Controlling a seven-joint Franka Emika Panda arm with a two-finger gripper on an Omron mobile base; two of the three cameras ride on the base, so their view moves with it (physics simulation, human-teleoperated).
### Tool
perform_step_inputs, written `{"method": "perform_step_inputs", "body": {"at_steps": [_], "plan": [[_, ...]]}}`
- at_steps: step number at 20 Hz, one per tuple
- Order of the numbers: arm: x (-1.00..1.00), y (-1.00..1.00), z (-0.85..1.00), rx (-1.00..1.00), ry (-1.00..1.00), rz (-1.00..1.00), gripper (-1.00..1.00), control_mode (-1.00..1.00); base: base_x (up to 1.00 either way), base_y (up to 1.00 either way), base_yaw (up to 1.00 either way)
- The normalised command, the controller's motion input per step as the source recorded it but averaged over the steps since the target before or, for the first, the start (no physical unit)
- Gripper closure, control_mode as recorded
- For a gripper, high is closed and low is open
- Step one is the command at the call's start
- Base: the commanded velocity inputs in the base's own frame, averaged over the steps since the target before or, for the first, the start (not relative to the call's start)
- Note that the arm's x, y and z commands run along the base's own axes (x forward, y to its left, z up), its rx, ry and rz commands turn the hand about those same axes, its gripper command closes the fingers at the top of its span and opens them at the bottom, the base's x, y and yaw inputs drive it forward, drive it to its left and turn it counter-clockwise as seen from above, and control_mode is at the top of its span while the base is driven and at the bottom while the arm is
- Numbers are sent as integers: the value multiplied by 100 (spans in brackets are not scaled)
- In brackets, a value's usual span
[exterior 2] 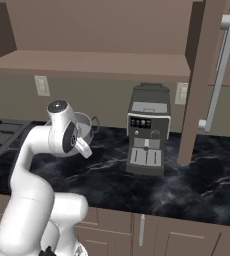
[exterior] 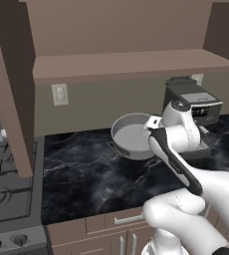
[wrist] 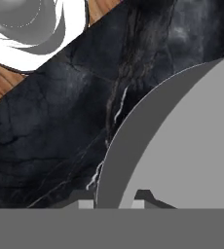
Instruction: Pick the kettle from the cabinet and place it on a stove burner. Then pick the pot from the counter and place it on another stove burner. Finally, turn both burners on.
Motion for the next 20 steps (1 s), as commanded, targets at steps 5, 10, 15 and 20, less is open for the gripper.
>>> {"method": "perform_step_inputs", "body": {"at_steps": [5, 10, 15, 20], "plan": [[-39, 0, 33, 0, 4, 0, 100, -100, 0, 0, 0], [-34, 0, 33, 0, 6, 0, 100, -100, 0, 0, 0], [-32, 0, 31, 0, 7, 0, 100, -100, 0, 0, 0], [-34, 0, 23, 0, 8, 0, 100, -100, 0, 0, 0]]}}
